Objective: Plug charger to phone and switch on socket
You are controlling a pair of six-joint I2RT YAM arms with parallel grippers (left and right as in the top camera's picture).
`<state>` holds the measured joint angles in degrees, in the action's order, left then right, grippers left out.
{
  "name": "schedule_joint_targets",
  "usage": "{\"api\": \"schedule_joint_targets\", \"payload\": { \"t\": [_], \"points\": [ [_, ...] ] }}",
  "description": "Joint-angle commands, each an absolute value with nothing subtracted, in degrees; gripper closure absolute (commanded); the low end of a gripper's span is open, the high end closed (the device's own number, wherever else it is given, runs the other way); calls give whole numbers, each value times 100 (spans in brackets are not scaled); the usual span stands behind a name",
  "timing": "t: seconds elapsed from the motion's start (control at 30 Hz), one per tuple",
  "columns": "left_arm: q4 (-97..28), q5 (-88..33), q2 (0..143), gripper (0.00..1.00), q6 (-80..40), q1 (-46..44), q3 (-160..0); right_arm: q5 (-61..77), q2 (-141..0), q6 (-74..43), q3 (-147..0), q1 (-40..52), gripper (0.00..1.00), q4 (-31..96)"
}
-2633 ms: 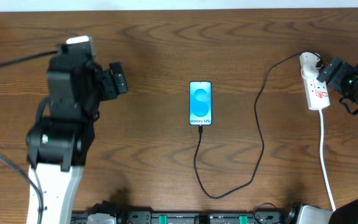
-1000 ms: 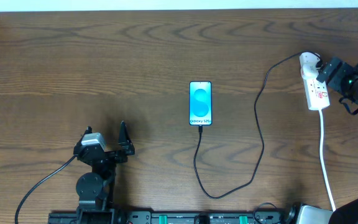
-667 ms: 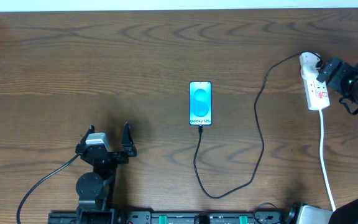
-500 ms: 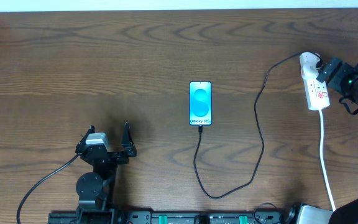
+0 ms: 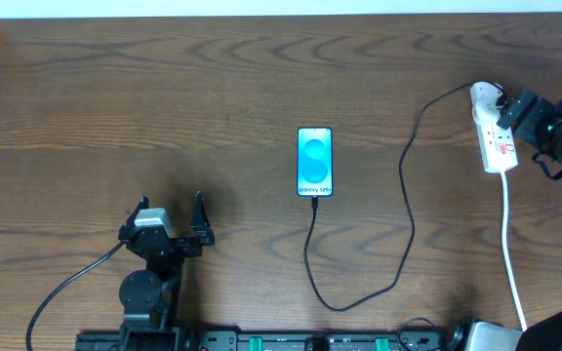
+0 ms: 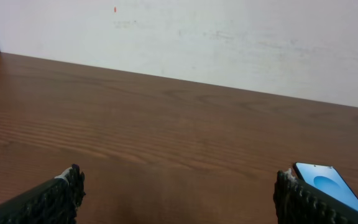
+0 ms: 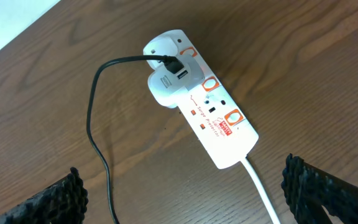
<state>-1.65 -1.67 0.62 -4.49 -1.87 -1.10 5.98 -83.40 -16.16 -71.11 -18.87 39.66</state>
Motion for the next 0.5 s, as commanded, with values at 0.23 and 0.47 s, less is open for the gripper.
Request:
{"api": "schedule_joint_targets", "payload": {
  "t": [0.23,0.47],
  "points": [
    [-401,-215,23,2,-497,-152,-23,611,-8315,-1688,-7118,-1874,1,3970],
    [-401,-215,23,2,-497,-152,-23,438,-8315,-1647,-7118,-1876,1,3997]
  ]
}}
